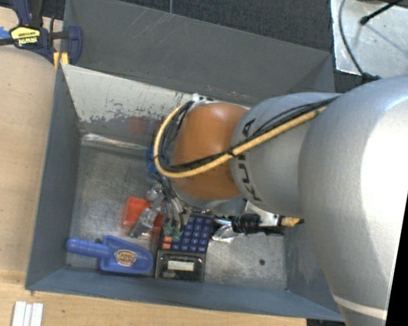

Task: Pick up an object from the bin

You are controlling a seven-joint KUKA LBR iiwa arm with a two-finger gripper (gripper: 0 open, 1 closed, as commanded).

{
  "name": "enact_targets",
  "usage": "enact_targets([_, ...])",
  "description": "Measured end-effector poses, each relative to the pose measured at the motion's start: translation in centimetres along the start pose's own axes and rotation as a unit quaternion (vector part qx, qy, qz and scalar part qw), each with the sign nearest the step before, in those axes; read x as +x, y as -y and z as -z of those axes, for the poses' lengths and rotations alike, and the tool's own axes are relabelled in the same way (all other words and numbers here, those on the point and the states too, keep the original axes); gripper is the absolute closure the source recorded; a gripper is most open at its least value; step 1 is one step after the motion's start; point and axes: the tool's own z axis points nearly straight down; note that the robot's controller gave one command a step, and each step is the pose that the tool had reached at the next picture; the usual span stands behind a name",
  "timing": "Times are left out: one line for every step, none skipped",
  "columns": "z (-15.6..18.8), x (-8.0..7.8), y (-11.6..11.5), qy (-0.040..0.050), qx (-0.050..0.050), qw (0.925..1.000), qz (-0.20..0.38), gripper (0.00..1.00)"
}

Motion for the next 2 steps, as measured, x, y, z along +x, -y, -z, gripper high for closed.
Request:
enact_targets([0.0, 0.0, 0.0, 0.0000, 0.000, 1.0000, 0.000, 1.00])
enact_targets([16.5, -3.2, 3.2, 0.0022, -0.001, 0.9998, -0.020, 1.00])
